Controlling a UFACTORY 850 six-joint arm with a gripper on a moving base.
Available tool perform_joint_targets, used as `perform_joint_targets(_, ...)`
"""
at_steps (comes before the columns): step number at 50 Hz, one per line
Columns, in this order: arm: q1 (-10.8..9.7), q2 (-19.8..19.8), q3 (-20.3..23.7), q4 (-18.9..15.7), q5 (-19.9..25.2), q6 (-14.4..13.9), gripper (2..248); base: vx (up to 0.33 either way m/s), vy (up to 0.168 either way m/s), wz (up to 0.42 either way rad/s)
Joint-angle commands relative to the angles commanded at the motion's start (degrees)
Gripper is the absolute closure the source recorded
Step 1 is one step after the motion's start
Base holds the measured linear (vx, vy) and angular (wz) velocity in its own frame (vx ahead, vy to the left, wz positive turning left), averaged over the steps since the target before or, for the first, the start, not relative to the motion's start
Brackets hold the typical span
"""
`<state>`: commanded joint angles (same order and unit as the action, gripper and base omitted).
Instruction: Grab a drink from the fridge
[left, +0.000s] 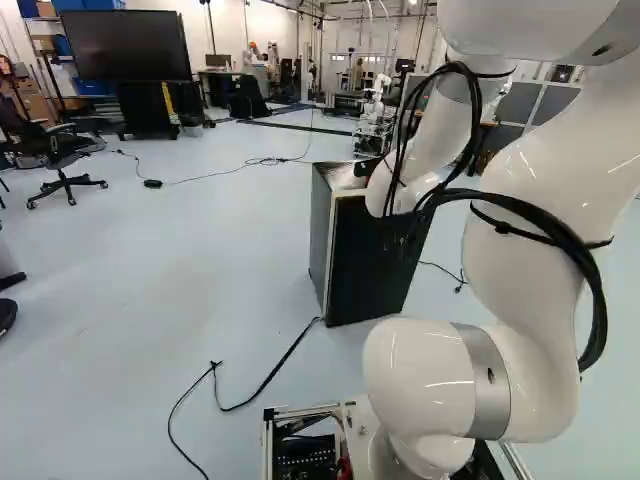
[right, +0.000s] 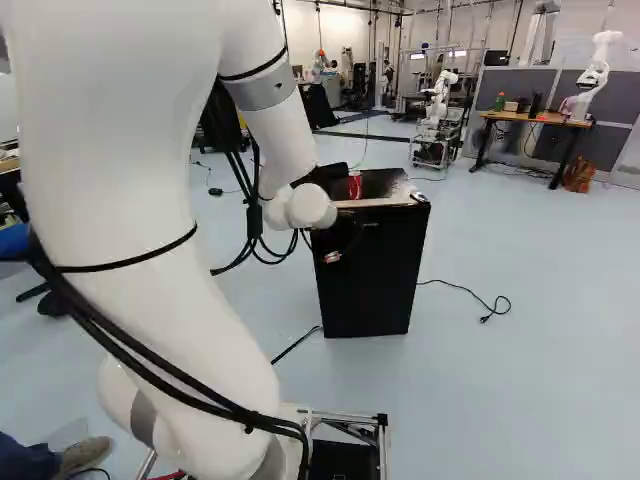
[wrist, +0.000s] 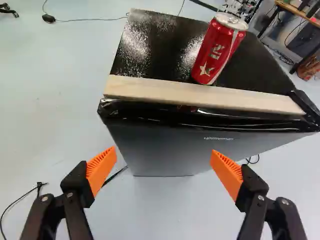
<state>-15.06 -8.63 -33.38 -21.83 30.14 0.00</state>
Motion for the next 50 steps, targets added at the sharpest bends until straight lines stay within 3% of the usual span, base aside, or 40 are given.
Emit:
perform_joint_targets(25, 0.0, 0.0, 0.0, 0.8, 9.6, 0.0, 3, 0.000, 0.000, 0.000)
perform_joint_targets(50, 0.2, -1.1, -1.3, 5.8, 17.7, 0.0, 3, 0.000, 0.000, 0.000)
